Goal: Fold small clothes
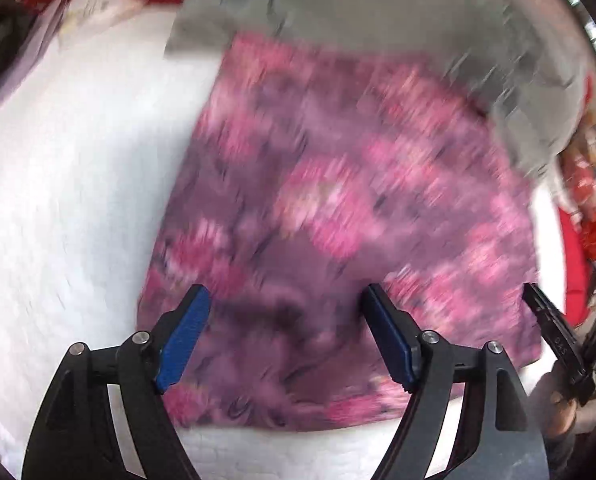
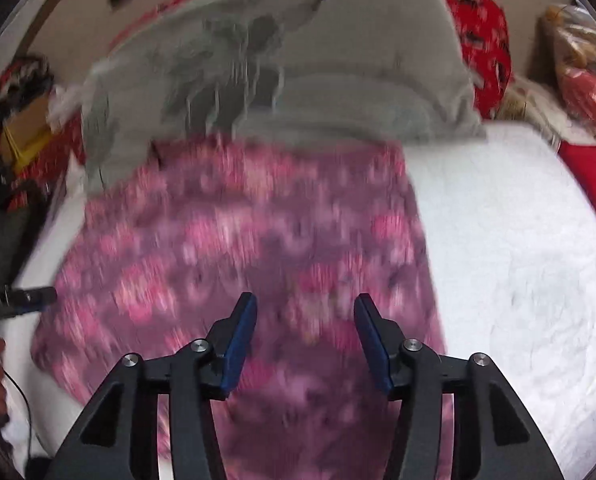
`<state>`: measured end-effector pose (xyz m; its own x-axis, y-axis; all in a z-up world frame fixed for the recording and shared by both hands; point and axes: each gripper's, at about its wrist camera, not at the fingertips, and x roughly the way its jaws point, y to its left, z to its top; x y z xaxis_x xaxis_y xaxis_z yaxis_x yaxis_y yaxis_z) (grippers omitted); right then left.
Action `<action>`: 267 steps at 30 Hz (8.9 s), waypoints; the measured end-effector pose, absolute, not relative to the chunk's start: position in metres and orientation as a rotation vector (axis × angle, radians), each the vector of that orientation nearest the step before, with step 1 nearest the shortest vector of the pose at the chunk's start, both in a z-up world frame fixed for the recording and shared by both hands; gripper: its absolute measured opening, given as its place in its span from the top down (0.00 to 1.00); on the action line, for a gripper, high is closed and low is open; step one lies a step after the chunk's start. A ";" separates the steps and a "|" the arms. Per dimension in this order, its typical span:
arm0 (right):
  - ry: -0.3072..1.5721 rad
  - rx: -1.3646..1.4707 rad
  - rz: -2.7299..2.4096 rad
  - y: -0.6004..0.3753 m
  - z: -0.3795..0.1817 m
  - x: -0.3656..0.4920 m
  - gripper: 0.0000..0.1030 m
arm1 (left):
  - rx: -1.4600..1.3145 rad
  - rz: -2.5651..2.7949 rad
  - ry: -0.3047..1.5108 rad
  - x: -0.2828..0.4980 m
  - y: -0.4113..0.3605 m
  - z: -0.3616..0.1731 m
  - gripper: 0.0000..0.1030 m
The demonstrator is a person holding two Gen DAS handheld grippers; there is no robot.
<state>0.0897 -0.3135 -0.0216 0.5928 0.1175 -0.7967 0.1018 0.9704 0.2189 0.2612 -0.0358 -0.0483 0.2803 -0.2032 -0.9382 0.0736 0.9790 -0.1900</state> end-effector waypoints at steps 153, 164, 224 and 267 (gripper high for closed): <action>0.687 0.958 -0.064 -0.354 -0.035 -0.023 0.88 | 0.097 -0.599 1.451 0.222 -0.315 0.010 0.67; 0.654 1.044 -0.131 -0.403 -0.010 -0.040 0.63 | -0.176 -0.497 1.317 0.260 -0.160 0.046 0.38; 1.029 0.553 0.049 -0.395 -0.017 0.024 0.96 | -0.182 -0.468 1.467 0.136 -0.111 -0.032 0.37; 0.955 0.858 0.134 -0.460 -0.035 0.133 0.27 | -0.615 -0.605 1.442 0.230 -0.101 -0.053 0.25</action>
<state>0.1328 -0.4600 -0.0347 0.5964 0.4553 -0.6610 0.2559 0.6727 0.6942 0.2297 -0.1015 -0.0526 0.0387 -0.7066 -0.7066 0.0093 0.7073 -0.7068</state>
